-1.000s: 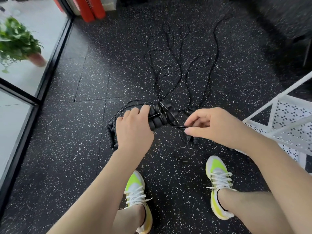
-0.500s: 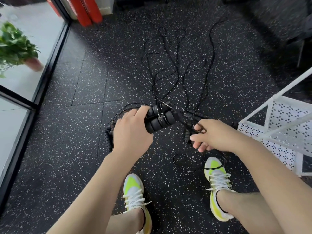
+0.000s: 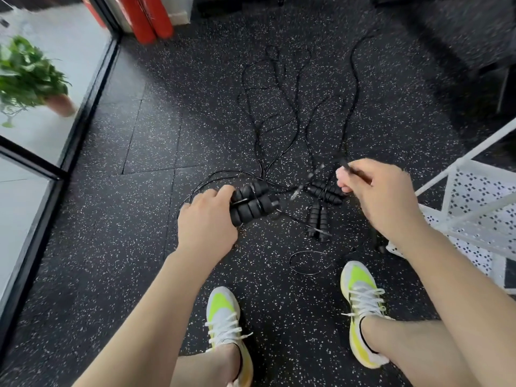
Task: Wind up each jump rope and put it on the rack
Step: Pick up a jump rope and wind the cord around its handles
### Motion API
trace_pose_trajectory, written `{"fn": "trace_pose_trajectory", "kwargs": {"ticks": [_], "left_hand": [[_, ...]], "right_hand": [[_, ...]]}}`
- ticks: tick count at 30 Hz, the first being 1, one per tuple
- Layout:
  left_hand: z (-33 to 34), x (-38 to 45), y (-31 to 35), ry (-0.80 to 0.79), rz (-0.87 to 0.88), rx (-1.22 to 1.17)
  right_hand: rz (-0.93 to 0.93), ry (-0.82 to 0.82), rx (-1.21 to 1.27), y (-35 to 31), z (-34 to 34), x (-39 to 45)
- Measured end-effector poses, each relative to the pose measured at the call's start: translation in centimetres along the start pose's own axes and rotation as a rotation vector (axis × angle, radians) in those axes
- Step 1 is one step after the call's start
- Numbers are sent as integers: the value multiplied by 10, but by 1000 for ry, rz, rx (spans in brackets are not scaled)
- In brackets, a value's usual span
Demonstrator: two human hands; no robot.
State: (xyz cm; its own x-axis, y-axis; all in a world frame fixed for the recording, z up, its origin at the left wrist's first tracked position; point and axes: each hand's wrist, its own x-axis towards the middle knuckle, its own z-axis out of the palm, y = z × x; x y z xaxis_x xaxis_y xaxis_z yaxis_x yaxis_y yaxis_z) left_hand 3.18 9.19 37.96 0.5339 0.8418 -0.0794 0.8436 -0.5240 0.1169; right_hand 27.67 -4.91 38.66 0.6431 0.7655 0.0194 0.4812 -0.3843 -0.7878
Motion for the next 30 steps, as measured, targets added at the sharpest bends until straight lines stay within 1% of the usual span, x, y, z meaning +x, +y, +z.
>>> {"fn": "trace_pose_trajectory", "kwargs": {"ticks": [3, 6, 10, 12, 14, 16, 18, 20, 23, 24, 25, 26, 27, 30], "left_hand": [[-1, 3, -2, 32, -134, -16], [1, 5, -4, 83, -176, -72], [1, 3, 3, 144, -136, -152], [-1, 2, 9, 157, -73, -190], [-3, -1, 15, 158, 3, -215], [-3, -4, 20, 156, 58, -240], [-3, -6, 24, 166, 105, -248], [-1, -7, 27, 183, 165, -222], [4, -8, 29, 186, 234, -177], [5, -9, 30, 185, 248, -170], [7, -9, 31, 183, 256, -171], [7, -9, 31, 182, 265, -176], [8, -8, 32, 187, 274, -184], [9, -8, 33, 222, 296, -172]], "right_hand": [[7, -135, -80, -1, 0, -3], [32, -308, -209, -3, 2, -8], [116, -575, -513, 1, 8, -13], [164, -639, -590, 5, 12, -14], [192, -634, -573, 6, 13, -13], [198, -613, -492, 5, 12, -13], [167, -548, -439, 5, 14, -12], [121, -405, -357, 3, 19, -11], [61, -51, -125, -10, 21, -12], [35, 28, -57, -17, 18, -13], [15, 38, -2, -24, 15, -14], [-5, -6, 43, -30, 12, -15], [-11, -89, 76, -36, 10, -18], [76, -440, 121, -40, 7, -24]]}}
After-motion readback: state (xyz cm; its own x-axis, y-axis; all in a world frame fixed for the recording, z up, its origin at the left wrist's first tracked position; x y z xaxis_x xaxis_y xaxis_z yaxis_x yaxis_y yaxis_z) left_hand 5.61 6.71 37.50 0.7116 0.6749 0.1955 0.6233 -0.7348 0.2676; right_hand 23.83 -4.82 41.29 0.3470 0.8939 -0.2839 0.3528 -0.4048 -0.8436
